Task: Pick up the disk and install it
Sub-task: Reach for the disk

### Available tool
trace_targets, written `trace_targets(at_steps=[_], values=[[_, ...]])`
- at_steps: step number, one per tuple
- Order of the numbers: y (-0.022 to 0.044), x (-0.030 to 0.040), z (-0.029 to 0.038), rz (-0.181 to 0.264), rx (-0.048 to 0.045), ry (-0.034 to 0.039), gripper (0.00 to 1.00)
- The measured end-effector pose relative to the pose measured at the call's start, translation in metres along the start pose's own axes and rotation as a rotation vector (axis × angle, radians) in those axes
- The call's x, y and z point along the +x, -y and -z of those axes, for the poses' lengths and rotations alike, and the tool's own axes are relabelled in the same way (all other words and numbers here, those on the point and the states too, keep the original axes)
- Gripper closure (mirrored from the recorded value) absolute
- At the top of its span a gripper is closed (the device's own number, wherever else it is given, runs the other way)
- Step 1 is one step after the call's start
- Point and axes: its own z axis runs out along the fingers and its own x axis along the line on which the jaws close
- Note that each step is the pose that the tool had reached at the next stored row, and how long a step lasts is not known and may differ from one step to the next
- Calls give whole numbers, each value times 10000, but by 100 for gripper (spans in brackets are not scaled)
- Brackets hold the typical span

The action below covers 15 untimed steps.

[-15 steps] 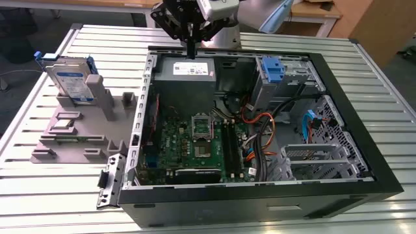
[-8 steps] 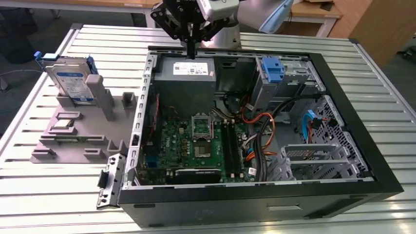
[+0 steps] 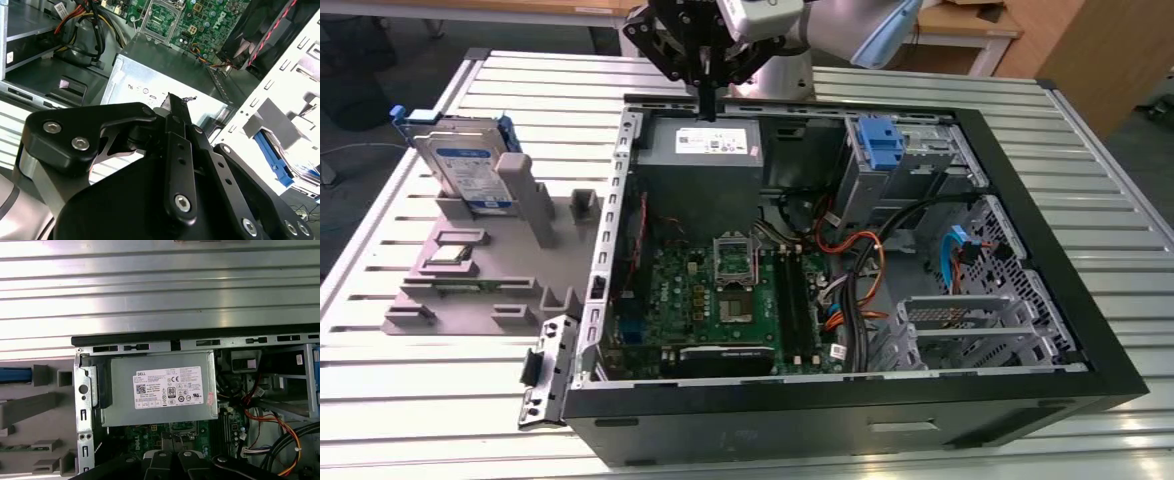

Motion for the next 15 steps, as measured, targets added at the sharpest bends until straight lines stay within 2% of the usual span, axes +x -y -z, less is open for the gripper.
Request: trace_targets(at_steps=[15], values=[[18, 241, 0, 0, 0, 0, 89]])
